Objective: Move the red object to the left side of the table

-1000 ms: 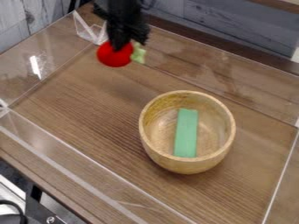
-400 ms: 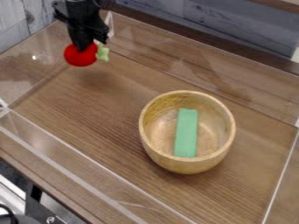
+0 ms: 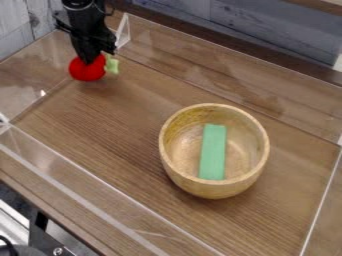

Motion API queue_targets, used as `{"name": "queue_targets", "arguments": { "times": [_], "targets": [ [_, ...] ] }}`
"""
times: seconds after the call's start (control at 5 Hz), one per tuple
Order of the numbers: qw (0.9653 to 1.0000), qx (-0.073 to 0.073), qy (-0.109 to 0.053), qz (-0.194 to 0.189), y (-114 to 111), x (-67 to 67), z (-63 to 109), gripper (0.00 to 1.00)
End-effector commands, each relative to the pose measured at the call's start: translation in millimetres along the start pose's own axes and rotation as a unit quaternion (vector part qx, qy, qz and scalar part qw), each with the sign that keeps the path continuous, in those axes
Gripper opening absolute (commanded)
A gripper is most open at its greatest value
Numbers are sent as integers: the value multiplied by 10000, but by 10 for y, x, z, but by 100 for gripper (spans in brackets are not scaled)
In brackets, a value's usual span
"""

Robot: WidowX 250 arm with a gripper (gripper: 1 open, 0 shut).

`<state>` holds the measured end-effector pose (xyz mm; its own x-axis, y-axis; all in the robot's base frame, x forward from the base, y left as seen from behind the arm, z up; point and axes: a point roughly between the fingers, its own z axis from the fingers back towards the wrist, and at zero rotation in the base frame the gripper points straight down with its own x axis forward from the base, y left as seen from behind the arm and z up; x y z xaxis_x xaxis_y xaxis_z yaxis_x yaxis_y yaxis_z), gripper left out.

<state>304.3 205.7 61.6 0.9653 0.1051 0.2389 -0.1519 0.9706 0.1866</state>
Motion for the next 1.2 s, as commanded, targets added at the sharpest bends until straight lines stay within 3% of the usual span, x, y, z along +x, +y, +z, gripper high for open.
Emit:
{"name": "queue_targets", "arguments": {
  "times": [0.0,1.0],
  "targets": [
    [9993,60,-322,158,147,131,126,0],
    [9968,-352,-316,645,126,89,77,0]
  ]
}}
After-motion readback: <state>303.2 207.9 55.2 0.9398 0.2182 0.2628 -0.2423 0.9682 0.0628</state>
